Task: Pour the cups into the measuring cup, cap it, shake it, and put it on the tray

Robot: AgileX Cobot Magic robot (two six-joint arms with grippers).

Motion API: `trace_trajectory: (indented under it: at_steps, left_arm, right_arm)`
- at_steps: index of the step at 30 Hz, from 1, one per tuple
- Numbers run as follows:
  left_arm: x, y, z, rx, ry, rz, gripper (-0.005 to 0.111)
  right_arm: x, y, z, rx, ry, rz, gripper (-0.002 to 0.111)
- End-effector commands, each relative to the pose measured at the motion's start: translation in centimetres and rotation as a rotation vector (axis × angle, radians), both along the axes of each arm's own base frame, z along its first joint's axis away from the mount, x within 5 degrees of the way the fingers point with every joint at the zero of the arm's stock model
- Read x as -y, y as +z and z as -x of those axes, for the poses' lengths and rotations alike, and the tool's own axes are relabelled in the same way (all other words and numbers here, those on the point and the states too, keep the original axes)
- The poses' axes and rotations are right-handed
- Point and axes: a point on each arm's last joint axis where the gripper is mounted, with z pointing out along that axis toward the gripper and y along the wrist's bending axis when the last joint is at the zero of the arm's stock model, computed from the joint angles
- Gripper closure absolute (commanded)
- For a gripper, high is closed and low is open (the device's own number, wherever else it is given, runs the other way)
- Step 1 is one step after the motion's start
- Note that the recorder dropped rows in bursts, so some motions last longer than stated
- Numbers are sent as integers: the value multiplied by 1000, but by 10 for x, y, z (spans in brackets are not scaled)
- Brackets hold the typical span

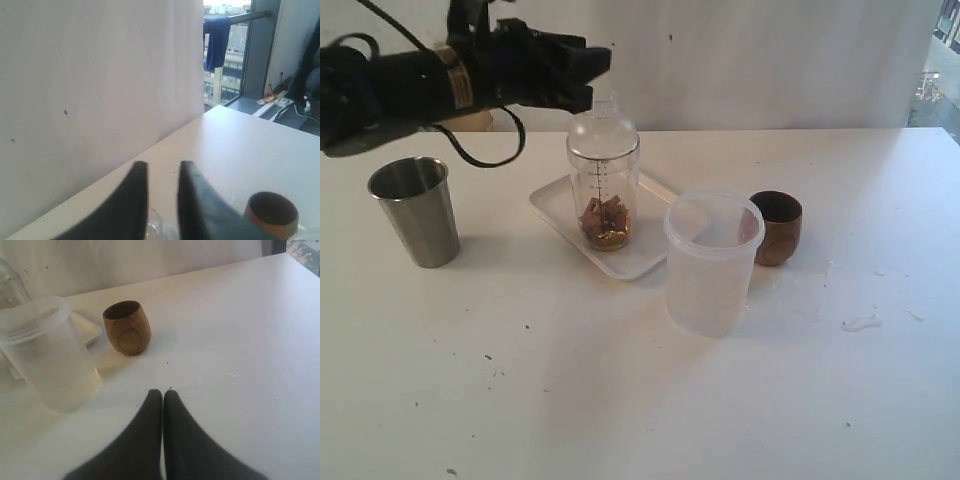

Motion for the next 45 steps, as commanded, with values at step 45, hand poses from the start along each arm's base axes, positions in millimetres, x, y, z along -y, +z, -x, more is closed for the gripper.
trace_trajectory:
  at_steps: [45]
  left_arm:
    - [-135,4,300,145,243,245,107]
  right_arm:
    - [0,-1,0,9,3,-2,108]
